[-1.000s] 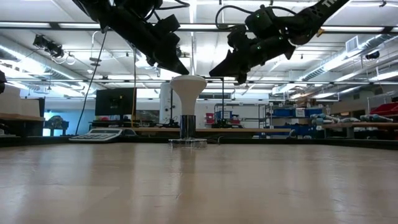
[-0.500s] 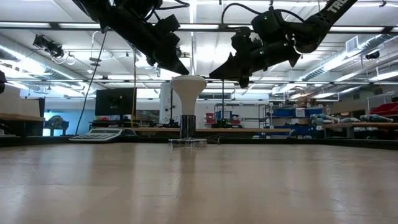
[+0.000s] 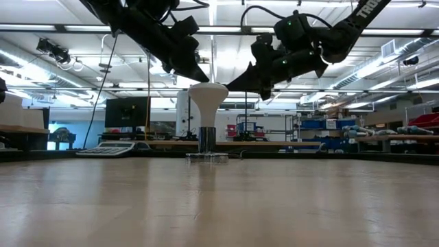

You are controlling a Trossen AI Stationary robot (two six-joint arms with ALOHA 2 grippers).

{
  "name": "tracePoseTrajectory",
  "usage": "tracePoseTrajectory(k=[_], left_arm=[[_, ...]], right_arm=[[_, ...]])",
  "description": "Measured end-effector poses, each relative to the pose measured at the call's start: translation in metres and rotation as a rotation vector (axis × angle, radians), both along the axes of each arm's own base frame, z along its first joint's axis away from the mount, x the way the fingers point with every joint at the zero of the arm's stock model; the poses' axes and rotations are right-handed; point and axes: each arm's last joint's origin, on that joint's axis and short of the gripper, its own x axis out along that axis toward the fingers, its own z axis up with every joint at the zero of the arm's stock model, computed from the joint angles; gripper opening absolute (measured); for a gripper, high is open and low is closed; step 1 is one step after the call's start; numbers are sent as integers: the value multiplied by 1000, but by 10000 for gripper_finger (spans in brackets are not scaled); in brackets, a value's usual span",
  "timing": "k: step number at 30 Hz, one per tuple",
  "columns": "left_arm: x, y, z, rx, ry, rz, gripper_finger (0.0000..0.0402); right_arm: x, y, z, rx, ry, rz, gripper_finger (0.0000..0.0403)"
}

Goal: Screw lightbulb
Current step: Remove the lightbulb from the lamp

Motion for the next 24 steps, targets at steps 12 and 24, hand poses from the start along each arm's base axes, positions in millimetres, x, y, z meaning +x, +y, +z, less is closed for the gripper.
tracePoseTrajectory(k=[12,24], left_arm=[[-1,2,-1,-3,11,6,0],[0,3,1,2,-5,11,0]], right_arm=[[9,11,-6,27,-5,36,5],[20,39,-1,41,13,213,5]])
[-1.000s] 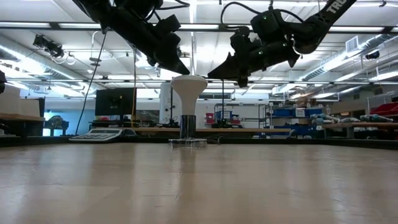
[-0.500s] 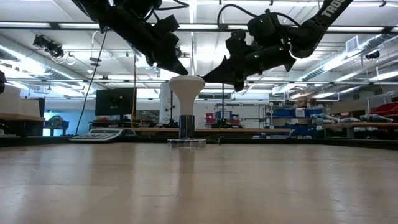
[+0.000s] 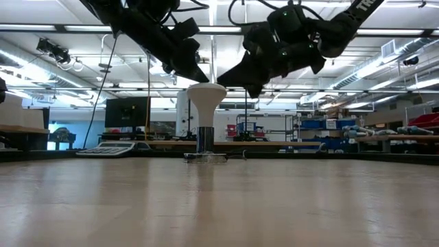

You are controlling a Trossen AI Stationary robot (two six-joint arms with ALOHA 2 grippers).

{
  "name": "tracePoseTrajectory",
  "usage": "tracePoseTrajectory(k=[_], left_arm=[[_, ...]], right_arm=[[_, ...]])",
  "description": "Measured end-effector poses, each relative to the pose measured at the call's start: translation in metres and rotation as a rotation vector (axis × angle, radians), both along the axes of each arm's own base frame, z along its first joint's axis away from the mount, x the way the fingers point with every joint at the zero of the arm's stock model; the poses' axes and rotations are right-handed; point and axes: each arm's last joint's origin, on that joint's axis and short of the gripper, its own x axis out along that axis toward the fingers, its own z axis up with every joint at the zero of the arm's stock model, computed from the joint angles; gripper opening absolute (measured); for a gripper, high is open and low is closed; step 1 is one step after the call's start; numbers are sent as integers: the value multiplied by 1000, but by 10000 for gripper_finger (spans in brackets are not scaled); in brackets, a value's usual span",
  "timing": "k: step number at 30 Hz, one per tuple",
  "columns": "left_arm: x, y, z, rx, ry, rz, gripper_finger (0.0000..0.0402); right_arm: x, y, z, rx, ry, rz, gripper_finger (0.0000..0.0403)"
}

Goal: Screw lightbulb
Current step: Remove the lightbulb from the lamp

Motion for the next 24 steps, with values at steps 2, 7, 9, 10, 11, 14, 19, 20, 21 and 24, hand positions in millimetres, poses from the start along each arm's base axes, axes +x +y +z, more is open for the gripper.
tracePoseTrajectory(k=[2,7,9,10,11,14,19,20,21,24], left_arm=[[0,0,0,-1,4,0,0],[0,0,-1,-1,6,0,0],[0,0,-1,-1,6,1,0],[0,0,-1,0,8,0,0],[0,0,-1,6,11,-2,0],[0,0,0,11,11,-4,0],[0,0,-1,9,11,-6,0],[0,0,-1,8,11,-7,0],[0,0,-1,8,14,-6,0],[-1,0,-2,3,18,-12,0]], right_arm=[[1,-1,2,-22,9,-30,5],[-5,-16,9,-81,8,-217,6],[-7,-20,9,-90,14,-255,7],[-7,-21,9,-93,15,-263,7],[-7,-21,9,-95,18,-271,7],[-8,-24,9,-99,23,-292,7],[-8,-23,8,-91,32,-289,6],[-7,-22,7,-84,31,-276,6],[-6,-20,6,-77,28,-264,6],[-4,-14,6,-65,28,-240,6]])
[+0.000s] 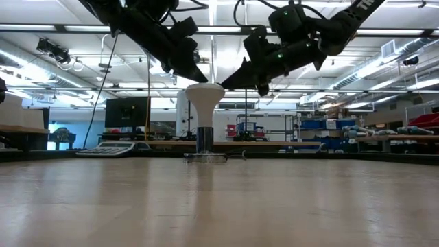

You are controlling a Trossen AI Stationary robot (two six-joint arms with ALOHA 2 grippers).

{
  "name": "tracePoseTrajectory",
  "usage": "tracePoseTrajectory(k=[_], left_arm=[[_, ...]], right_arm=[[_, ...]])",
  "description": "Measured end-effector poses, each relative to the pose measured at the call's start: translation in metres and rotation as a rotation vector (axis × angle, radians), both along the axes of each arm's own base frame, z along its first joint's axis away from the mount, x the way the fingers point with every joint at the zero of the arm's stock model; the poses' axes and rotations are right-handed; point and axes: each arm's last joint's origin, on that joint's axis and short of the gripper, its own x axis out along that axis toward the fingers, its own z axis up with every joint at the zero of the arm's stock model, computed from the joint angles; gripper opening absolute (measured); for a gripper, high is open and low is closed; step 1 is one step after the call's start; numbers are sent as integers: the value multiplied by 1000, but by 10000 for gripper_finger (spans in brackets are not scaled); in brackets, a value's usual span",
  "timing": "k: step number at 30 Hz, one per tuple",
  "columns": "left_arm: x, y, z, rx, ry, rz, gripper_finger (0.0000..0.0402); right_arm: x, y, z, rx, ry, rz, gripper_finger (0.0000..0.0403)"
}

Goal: Screw lightbulb
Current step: Remove the lightbulb from the lamp

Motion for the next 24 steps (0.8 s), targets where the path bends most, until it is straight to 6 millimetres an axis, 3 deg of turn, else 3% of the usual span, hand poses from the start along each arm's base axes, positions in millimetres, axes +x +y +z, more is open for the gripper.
tracePoseTrajectory(k=[11,18,24], left_arm=[[1,0,2,3,-16,1,0],[1,0,1,5,-10,4,0],[1,0,1,5,-11,4,0]], right_arm=[[6,24,3,-8,-25,124,6],[-5,5,12,-80,8,-104,7],[-9,-5,9,-82,30,-140,7]])
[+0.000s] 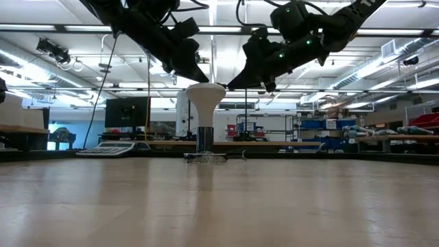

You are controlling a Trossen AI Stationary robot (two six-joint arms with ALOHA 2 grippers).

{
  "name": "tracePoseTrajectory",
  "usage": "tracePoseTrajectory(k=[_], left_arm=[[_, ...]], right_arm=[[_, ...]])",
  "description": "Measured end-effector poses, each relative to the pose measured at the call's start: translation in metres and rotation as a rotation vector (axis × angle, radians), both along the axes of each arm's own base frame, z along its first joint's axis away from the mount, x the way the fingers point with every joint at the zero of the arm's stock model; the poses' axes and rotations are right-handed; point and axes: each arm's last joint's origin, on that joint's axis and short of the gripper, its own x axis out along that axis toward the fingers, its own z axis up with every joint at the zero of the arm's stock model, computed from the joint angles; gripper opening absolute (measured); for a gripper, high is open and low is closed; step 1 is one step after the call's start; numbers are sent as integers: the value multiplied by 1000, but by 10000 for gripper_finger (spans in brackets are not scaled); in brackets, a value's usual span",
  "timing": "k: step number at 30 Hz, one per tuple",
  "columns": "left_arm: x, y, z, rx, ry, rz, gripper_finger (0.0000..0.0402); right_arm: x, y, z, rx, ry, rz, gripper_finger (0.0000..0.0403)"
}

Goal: Screw lightbulb
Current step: Remove the lightbulb from the lamp

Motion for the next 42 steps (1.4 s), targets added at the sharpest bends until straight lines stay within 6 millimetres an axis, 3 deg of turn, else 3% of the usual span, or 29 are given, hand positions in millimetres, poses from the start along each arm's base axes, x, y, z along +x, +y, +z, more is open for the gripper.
tracePoseTrajectory(k=[26,33,42], left_arm=[[1,0,1,4,-13,-1,0],[0,0,0,9,-7,7,0],[1,1,1,7,-18,-1,0]], right_arm=[[3,9,-1,43,-5,73,5],[10,9,-9,57,-20,91,5],[17,22,-13,86,-37,179,5]])
